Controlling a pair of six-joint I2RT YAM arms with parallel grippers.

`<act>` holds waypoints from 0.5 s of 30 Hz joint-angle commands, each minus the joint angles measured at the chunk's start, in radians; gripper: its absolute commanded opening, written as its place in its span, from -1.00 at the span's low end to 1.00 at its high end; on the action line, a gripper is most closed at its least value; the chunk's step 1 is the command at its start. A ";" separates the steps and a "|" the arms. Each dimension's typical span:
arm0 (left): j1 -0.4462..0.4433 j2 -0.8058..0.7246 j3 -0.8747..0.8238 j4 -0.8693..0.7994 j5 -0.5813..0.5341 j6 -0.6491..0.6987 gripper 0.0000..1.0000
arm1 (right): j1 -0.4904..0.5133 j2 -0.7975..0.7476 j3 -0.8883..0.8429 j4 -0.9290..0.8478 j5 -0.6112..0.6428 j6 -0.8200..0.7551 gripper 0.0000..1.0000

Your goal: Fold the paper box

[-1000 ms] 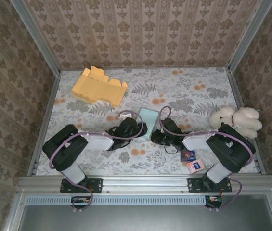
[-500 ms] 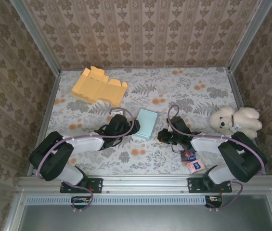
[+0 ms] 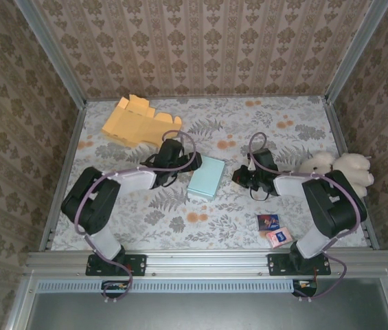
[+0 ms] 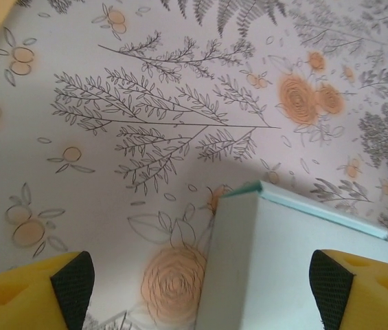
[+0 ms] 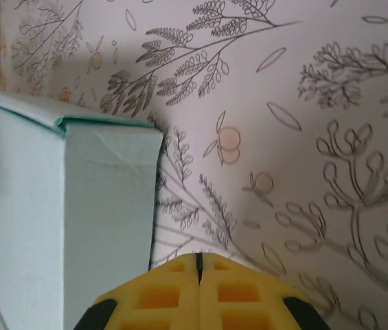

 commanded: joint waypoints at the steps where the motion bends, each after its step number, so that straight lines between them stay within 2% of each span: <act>1: 0.004 0.054 0.061 0.005 0.082 0.031 0.67 | -0.010 0.060 0.052 0.034 -0.075 -0.004 -1.00; 15: -0.015 0.156 0.130 0.025 0.148 0.014 0.61 | -0.069 0.251 0.155 0.076 -0.147 0.012 -1.00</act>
